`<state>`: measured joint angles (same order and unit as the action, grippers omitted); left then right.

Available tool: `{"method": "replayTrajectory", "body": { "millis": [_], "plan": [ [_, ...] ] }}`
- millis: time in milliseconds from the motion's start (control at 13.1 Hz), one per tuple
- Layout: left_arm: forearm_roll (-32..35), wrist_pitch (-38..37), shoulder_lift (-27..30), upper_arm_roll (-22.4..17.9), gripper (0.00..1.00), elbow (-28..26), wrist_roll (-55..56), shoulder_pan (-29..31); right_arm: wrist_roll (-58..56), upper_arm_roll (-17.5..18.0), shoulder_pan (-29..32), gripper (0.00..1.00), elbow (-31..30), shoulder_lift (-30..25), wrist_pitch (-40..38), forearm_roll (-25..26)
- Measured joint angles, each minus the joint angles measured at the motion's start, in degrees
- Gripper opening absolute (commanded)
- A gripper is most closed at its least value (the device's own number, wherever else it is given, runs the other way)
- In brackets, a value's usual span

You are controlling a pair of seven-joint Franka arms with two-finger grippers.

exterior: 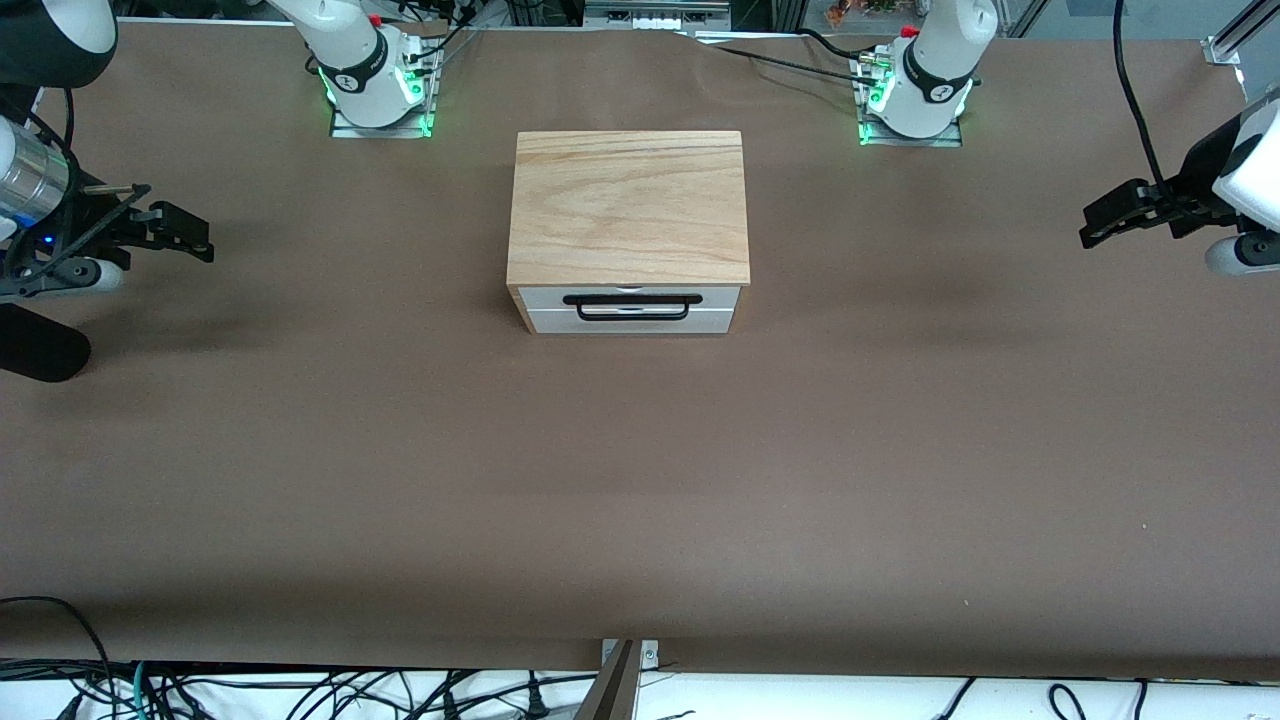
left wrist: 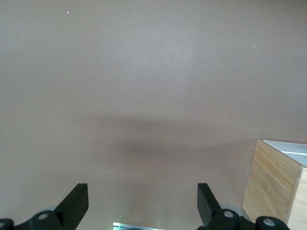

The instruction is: Pull top drawer with both arms simultaneously

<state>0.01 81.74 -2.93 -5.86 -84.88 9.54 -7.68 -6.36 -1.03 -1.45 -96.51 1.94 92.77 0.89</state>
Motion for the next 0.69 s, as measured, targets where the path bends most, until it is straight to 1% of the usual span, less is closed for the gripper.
{"method": "replayTrajectory", "body": {
  "millis": [686],
  "plan": [
    [0.0, 0.0, 0.0, 0.0, 1.0, -0.9, 0.0, 0.1, 0.0, 0.3, -0.2, 1.0, 0.4, 0.0, 0.0, 0.0]
  ]
}}
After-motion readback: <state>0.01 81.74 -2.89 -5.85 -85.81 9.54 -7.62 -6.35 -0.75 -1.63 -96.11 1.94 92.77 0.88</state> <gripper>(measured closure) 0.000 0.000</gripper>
